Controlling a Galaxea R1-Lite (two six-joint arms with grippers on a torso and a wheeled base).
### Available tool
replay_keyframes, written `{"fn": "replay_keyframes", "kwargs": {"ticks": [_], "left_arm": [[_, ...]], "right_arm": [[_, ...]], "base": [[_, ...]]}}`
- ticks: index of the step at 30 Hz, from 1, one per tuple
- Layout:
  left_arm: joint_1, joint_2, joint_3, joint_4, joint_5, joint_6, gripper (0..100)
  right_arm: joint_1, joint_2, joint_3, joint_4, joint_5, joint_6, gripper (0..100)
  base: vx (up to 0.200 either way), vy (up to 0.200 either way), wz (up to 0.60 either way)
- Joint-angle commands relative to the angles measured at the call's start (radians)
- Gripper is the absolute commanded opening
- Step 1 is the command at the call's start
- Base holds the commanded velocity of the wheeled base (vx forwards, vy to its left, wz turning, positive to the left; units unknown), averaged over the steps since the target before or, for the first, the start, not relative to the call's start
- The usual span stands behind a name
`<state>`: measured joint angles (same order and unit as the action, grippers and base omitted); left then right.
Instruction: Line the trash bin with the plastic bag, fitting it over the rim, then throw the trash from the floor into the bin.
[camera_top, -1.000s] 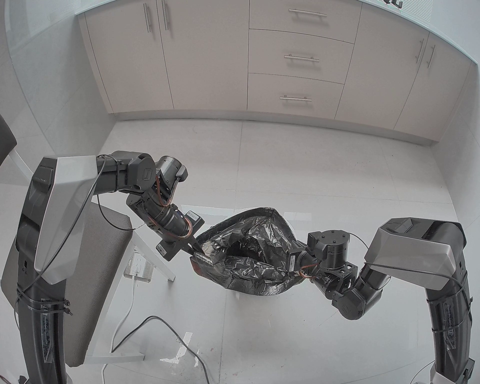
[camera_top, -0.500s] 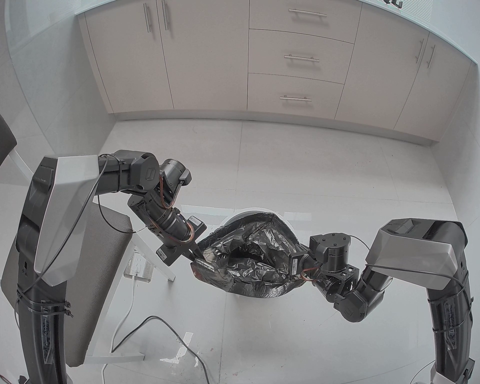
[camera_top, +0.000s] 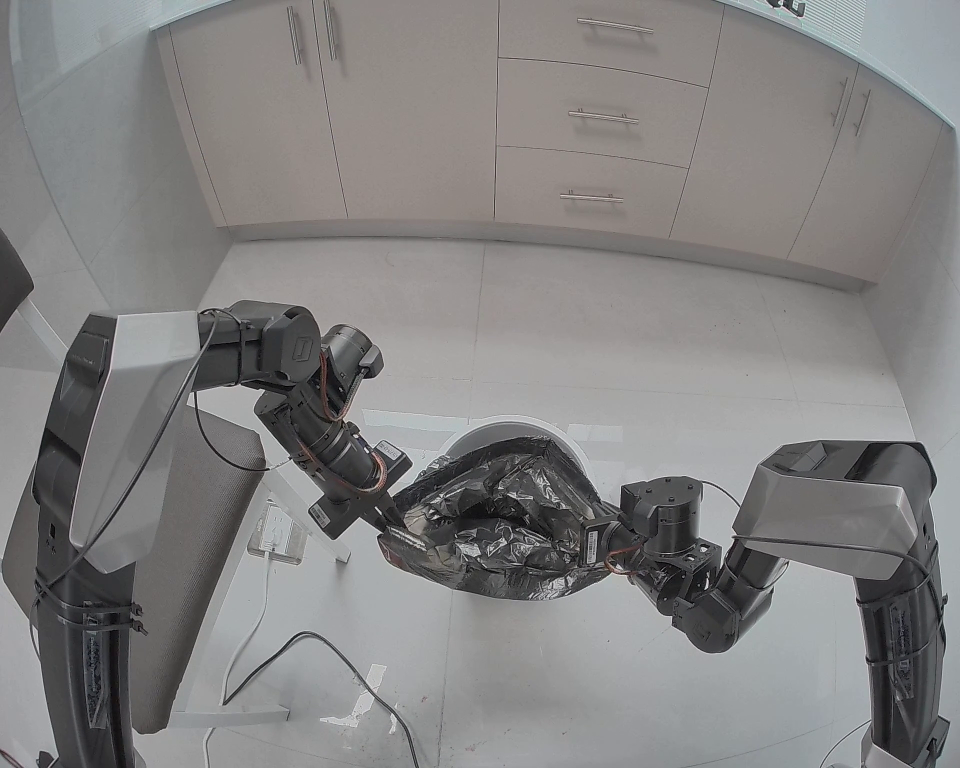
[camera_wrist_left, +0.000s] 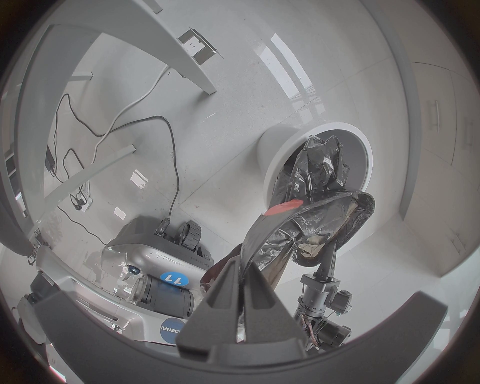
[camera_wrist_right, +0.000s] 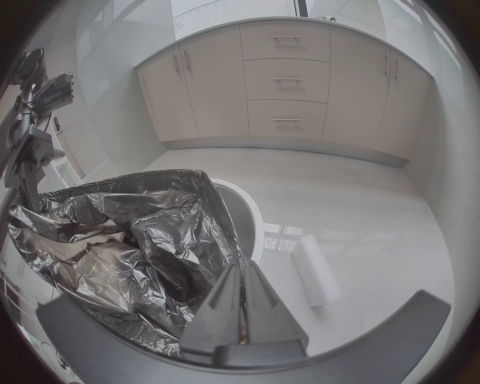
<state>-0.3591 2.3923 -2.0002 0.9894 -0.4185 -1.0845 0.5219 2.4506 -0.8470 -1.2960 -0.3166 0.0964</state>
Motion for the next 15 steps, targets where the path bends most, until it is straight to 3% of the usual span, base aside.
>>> {"fn": "replay_keyframes", "kwargs": {"ticks": [1,15], "left_arm": [[0.008,0.027,0.0,-0.008,0.0,0.0,0],[0.012,0.096,0.0,-0.133,-0.005,0.005,0]], "right_arm": [[-0.005,0.007,-0.007,0.0,0.001,0.0,0],[-0.036,0.01,-0.029,-0.002,-0.002,-0.023,0]], "base": [[0.0,0.0,0.0],[0.0,0.0,0.0]]}}
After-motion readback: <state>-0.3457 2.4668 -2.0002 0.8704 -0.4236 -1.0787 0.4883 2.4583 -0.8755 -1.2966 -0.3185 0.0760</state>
